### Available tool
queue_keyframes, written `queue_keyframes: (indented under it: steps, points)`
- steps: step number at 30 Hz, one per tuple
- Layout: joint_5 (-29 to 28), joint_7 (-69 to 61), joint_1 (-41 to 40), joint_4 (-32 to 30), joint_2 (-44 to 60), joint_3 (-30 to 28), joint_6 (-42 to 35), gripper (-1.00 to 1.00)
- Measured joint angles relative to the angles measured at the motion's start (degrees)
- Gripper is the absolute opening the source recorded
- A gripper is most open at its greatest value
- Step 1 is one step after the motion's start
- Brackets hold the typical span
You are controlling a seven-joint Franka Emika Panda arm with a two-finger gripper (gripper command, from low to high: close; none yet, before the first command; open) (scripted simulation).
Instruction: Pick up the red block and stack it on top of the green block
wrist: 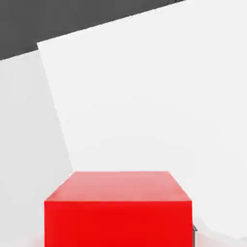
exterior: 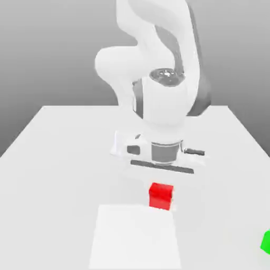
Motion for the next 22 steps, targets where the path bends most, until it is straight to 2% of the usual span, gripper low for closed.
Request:
queue_keyframes:
  steps: [12, 16, 17, 22]
  points:
    - [-8.8, -27.2, 9.4, 24.9, 14.1, 9.8, -12.0, -1.00]
    - [-13.6, -28.1, 12.1, 28.5, 21.3, 9.3, -9.0, -1.00]
    - [-14.7, -27.5, 12.8, 28.8, 23.2, 8.4, -7.4, 1.00]
    - [-14.7, -27.5, 12.8, 28.8, 23.2, 8.4, -7.4, 1.00]
